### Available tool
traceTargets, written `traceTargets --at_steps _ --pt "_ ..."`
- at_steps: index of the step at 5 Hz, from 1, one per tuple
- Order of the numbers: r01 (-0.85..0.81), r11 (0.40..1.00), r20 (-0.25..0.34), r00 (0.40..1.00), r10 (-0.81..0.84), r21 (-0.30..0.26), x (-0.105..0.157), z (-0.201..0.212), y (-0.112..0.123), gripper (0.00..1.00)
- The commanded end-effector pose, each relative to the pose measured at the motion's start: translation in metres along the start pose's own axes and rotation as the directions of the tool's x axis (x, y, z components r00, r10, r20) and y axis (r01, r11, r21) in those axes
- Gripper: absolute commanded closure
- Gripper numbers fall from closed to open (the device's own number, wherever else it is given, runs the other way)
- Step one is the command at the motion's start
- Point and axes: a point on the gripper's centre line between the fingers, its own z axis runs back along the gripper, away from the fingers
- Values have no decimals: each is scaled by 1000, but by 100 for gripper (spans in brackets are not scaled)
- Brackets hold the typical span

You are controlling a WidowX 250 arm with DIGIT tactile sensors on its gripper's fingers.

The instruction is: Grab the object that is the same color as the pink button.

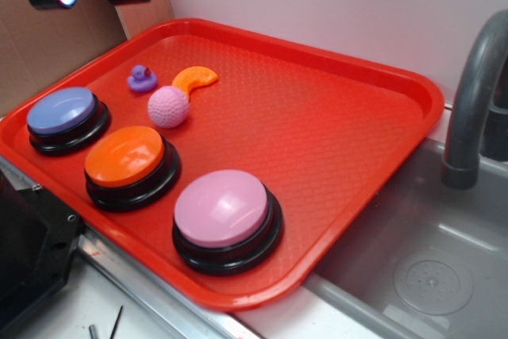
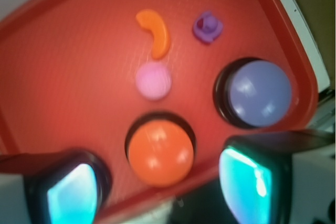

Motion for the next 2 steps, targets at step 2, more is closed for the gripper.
traceTargets --at_steps 2 --pt "-179 982 45 983 176 68 40 -88 -14 0"
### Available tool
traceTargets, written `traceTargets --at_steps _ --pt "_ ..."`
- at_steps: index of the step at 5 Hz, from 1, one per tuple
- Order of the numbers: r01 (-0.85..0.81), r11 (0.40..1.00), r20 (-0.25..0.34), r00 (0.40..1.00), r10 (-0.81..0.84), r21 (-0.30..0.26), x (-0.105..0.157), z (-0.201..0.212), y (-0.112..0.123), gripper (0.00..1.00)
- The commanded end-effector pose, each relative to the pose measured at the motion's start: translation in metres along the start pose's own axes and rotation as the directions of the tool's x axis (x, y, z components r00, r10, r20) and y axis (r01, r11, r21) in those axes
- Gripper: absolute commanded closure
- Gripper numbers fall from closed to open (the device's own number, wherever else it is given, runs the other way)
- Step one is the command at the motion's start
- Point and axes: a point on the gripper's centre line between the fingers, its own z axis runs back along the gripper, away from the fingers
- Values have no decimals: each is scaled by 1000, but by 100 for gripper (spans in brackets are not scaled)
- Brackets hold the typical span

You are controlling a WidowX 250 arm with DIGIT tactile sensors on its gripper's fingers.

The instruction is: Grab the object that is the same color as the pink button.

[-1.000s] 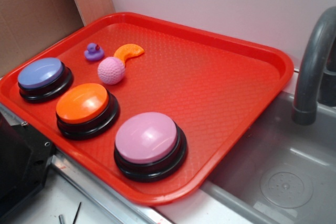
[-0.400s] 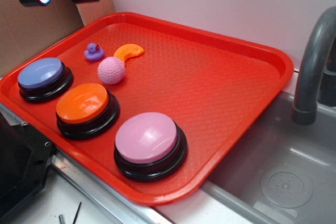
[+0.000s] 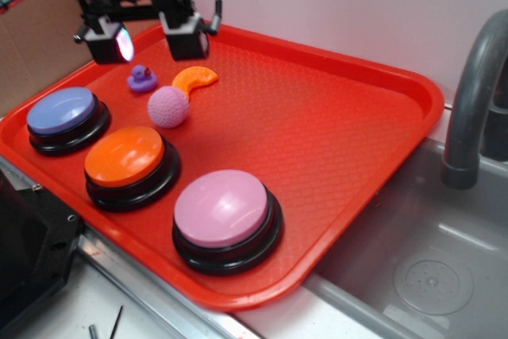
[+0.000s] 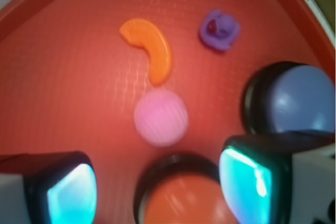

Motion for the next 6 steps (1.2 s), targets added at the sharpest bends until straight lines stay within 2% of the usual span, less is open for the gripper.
traceTargets --at_steps 1,2,3,4,5,6 --pt "-33 997 -2 999 33 66 17 -41 -5 0" --pt "-56 992 -8 998 57 112 17 -56 3 0" --pt "-47 996 -17 999 48 78 10 -60 6 100" --pt "-38 998 -24 999 39 43 3 -52 9 100" --pt "-43 999 -21 999 44 32 1 -45 11 100" --pt "22 999 -37 999 -21 28 -2 -25 3 100"
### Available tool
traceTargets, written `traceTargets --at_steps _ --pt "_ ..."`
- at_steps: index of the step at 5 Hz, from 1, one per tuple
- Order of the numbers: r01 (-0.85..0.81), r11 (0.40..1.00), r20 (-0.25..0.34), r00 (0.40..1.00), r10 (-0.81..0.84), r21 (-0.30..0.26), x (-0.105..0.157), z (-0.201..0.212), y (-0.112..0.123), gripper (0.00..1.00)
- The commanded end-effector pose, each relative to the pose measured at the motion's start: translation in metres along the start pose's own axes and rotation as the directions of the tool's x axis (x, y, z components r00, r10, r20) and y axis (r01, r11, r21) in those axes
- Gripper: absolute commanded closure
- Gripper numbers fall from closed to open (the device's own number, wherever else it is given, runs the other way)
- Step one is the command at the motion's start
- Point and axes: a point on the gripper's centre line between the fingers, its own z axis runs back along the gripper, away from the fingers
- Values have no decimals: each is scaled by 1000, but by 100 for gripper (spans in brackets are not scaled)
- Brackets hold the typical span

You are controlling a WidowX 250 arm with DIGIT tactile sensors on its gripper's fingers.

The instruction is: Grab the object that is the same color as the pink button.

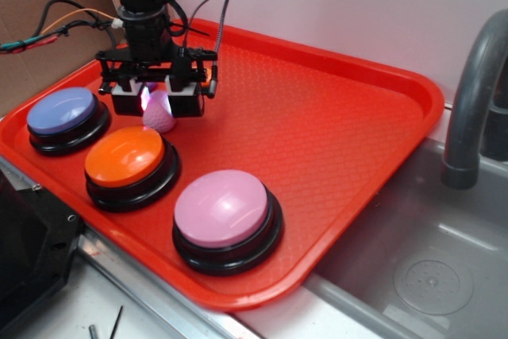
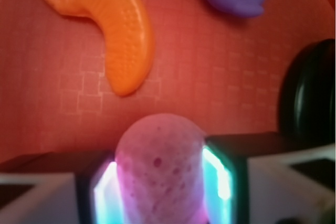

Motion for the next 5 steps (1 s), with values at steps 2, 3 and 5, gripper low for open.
traceTargets --at_steps 2,3,5 --pt "250 956 15 968 -251 -156 -3 97 -23 100" --pt "431 869 -12 894 -447 -245 -17 125 -35 100" --pt "403 881 67 914 -399 -249 -23 164 -42 100"
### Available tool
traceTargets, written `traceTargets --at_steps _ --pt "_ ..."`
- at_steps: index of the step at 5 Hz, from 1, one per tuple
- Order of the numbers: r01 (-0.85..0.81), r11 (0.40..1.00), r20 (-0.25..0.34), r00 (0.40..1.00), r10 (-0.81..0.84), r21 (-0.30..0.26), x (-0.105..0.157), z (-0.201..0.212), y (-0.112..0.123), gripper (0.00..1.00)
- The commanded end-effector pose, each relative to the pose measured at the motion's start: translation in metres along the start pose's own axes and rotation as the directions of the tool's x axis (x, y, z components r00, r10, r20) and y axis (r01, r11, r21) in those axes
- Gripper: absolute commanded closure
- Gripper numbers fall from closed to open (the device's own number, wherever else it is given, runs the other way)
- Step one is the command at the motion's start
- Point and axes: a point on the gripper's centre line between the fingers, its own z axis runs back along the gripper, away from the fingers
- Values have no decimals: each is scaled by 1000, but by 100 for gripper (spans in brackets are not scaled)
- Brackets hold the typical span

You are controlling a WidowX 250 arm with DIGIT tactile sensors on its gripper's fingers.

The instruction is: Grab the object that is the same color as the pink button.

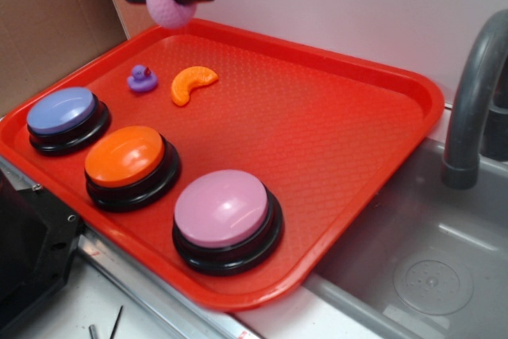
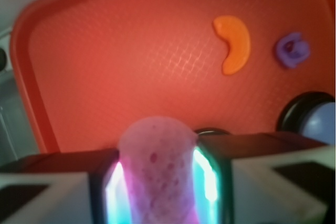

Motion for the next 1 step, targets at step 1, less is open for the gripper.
traceTargets --at_steps 1 --pt "-84 995 89 992 88 -52 14 26 1 100"
